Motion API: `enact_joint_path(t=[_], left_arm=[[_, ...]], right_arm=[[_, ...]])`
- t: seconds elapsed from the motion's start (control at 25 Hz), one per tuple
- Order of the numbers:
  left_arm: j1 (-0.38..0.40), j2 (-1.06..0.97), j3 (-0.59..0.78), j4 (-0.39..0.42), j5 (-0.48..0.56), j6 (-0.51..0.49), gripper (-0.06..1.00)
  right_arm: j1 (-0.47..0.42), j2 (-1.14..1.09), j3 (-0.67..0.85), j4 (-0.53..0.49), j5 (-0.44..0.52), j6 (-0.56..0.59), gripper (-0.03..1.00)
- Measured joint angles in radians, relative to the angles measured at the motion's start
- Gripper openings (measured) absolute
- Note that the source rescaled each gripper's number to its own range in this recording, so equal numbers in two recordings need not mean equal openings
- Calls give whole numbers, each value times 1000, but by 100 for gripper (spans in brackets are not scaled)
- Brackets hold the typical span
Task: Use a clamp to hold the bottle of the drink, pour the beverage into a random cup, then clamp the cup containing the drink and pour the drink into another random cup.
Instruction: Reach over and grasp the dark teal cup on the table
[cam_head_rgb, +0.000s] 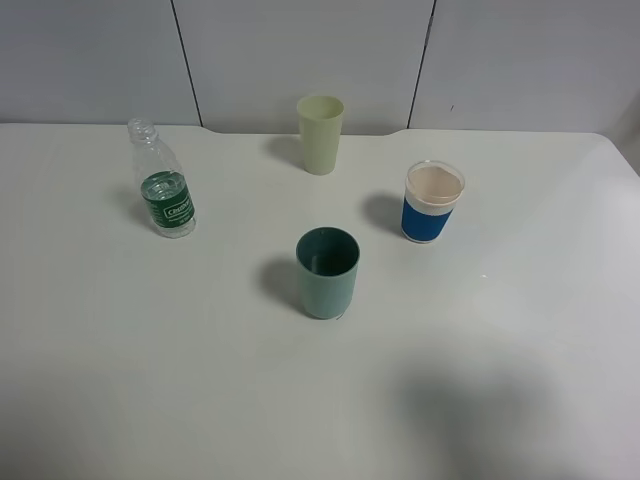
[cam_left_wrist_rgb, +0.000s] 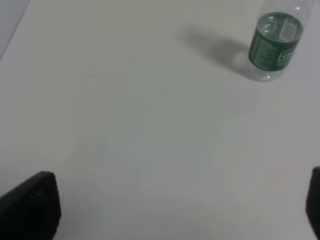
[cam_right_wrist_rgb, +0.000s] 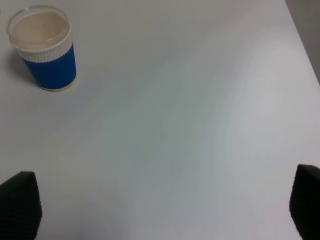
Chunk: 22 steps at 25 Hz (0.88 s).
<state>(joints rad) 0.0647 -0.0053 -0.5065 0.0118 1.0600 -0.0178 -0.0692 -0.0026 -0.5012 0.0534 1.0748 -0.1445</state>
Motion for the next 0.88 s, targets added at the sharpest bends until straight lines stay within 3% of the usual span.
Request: enact_joint_path(t=[0.88], left_arm=[[0,0,0,0,-1,0,100]], right_arm=[[0,0,0,0,0,0,100]])
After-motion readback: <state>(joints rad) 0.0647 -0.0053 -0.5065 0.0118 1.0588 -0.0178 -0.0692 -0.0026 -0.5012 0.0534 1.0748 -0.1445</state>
